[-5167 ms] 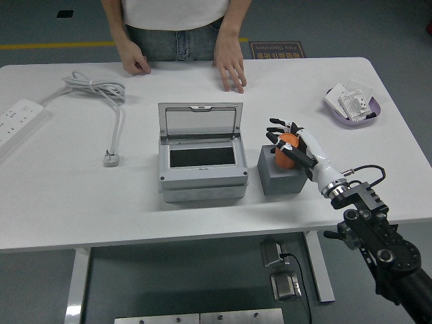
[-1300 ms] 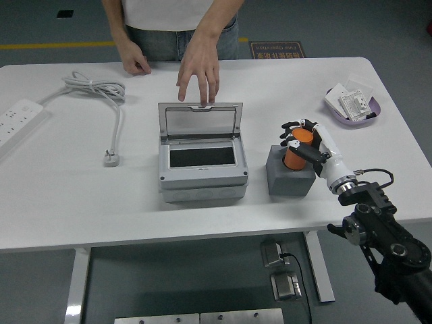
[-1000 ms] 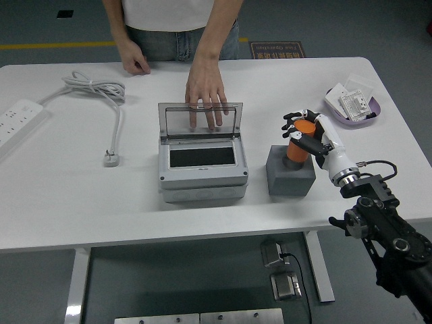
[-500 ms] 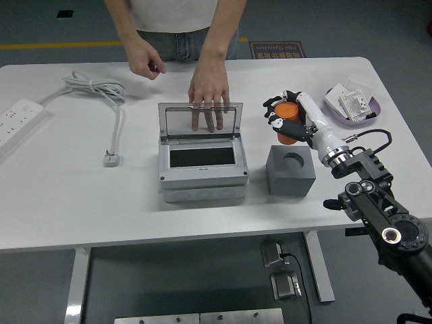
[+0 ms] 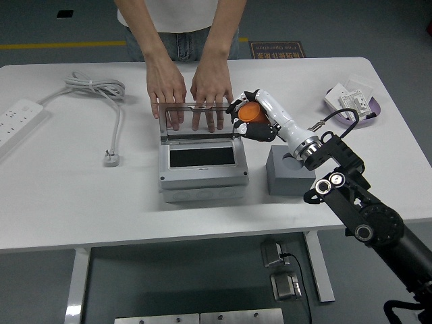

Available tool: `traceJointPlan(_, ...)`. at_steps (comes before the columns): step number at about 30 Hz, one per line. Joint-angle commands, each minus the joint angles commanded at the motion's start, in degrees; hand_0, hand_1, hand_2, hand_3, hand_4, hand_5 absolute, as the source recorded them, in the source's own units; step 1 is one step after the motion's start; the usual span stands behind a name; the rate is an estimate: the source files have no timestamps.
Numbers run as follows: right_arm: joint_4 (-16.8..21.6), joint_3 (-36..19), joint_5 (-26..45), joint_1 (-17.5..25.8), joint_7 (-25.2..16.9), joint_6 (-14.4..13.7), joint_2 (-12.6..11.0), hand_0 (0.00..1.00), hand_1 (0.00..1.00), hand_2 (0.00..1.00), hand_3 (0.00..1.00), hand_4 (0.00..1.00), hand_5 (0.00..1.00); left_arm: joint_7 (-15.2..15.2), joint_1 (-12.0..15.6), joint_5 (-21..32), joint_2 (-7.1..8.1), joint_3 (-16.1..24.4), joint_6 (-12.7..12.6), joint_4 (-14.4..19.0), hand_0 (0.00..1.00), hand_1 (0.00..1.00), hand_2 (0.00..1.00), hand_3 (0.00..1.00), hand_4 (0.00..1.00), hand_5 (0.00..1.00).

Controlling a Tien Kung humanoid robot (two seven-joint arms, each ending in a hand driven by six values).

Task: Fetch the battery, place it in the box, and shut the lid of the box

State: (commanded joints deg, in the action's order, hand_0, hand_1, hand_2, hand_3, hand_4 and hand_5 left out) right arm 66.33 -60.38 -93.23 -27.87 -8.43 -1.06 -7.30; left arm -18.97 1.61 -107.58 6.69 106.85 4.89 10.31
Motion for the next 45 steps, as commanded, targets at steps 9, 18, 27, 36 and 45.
traceJointPlan(9,-2.2,4.5,-0.8,-1.7,1.1,-0.4,0.9,0.34,0.236,0.248,0.239,0.002,0.002,-0.1,-0.1,0.0,0.19,-0.1,-0.1,0.0,0.599,0.626,0.622,0.651,0.721,0.244)
traceJointPlan(18,-3.3,9.1,-1.6,-4.0,2.1,-1.0,2.0,0.231,0.236,0.255,0.241,0.002,0.002,-0.1,-0.2,-0.2,0.34,-0.1,-0.1,0.0,0.598,0.628,0.623,0.65,0.719,0.244)
traceJointPlan(27,-4.7,12.3,-1.9,-7.3,2.0,-1.6,3.0,0.231,0.237,0.257,0.242,0.002,0.002,-0.1,-0.5,-0.5,0.59,-0.2,0.0,0.0,0.598,0.628,0.624,0.651,0.72,0.244)
traceJointPlan(36,-7.4,14.8,-1.6,-9.2,0.6,-2.6,3.1,0.238,0.234,0.257,0.243,0.002,0.002,0.0,-0.7,-0.7,0.65,-0.3,0.0,0.0,0.598,0.629,0.624,0.649,0.72,0.245)
traceJointPlan(45,-9.6,16.0,-3.8,-10.7,-1.3,-2.9,3.2,0.244,0.233,0.26,0.243,0.002,0.002,-0.1,-0.9,-1.0,0.78,-0.3,0.1,0.0,0.598,0.63,0.623,0.649,0.719,0.245)
